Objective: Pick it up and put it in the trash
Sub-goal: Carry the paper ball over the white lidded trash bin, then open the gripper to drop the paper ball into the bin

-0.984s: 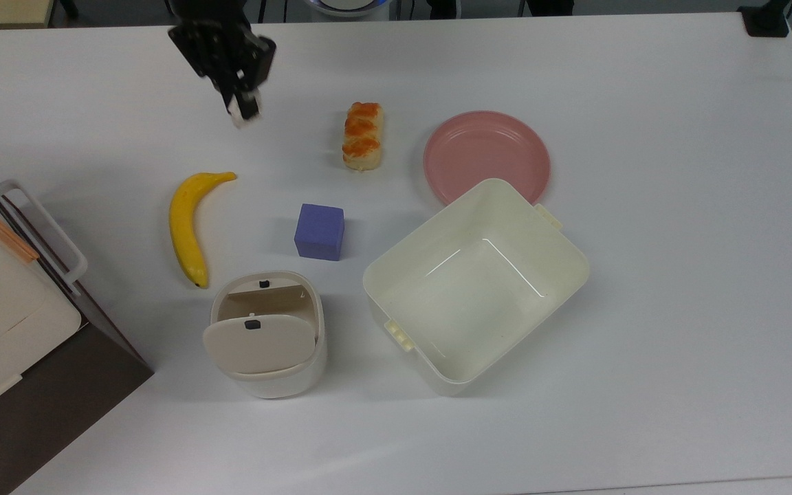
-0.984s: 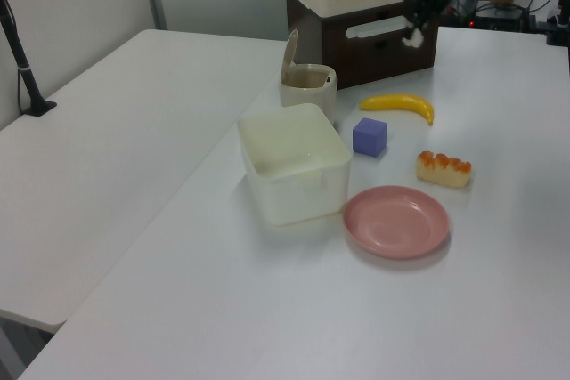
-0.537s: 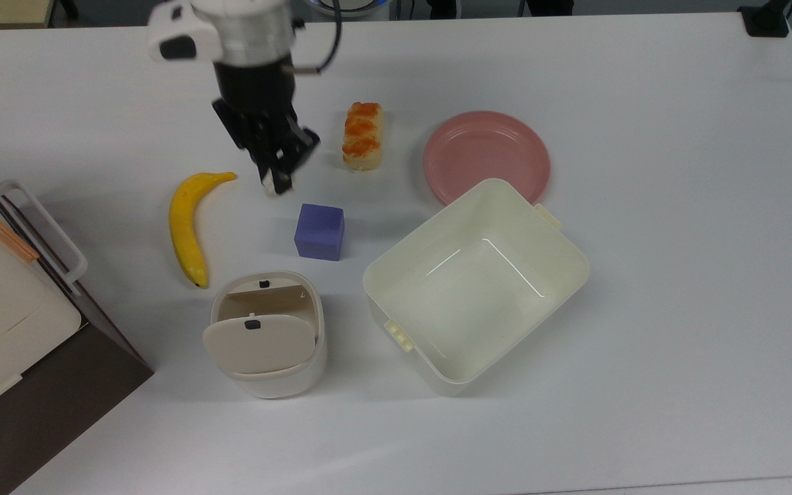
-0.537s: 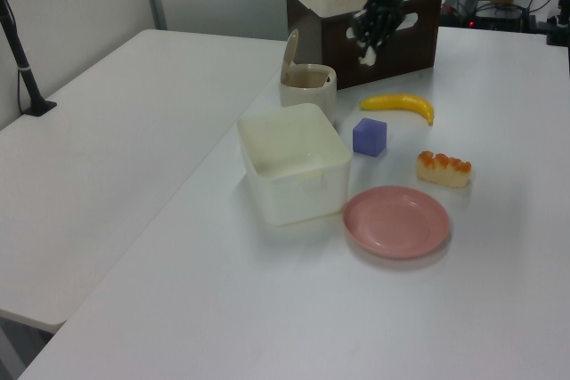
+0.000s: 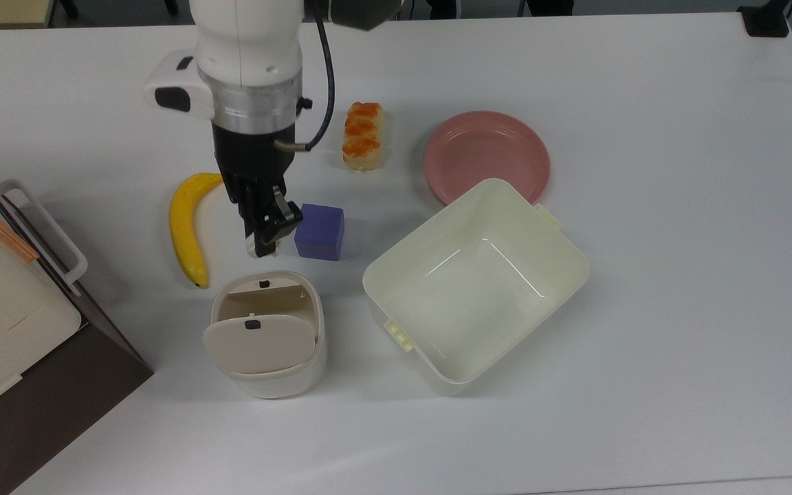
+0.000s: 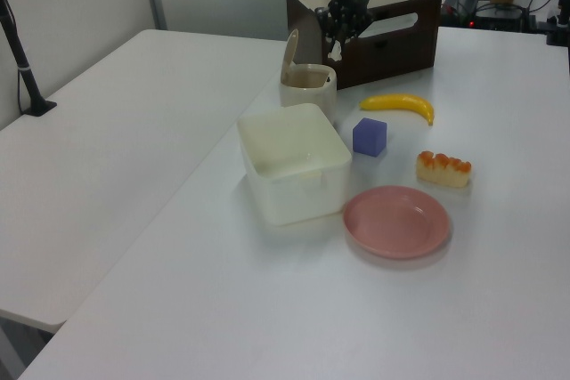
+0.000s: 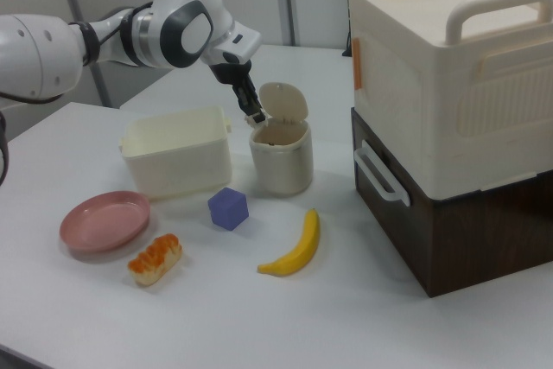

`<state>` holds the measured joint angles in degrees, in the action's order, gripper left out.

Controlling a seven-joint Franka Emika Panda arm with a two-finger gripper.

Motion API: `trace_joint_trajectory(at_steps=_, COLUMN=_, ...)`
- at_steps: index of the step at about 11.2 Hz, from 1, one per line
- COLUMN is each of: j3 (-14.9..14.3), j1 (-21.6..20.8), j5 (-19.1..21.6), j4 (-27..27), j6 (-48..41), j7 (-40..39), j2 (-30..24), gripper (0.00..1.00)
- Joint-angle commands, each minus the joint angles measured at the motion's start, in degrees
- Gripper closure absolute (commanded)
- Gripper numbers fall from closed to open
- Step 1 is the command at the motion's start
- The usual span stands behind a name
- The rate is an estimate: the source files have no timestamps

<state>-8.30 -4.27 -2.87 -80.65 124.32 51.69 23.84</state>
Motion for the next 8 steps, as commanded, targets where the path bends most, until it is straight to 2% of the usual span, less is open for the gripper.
trace_joint_trajectory(at_steps=1, j3=-0.67, j1=-0.56, j5=-3.70, j4=4.09, j6=1.45, j7=7.44, j2=3.84, gripper=1.00)
trace_joint_trajectory(at_steps=4, j3=-0.76, j1=-0.82, j5=-7.32, j4=8.49, j6=1.45, j7=13.16, j2=7.80, gripper=1.00)
trace_joint_trajectory(at_steps=7, j3=-0.67, j1=-0.91, j5=-10.74, j4=8.58, j6=4.17, j7=18.96, j2=9.12, gripper=1.00)
trace_joint_trajectory(at_steps=8, j3=-0.67, j1=-1.26, j5=-11.28, j4=8.58, j6=4.27, j7=19.32, j2=9.64, gripper=0.88)
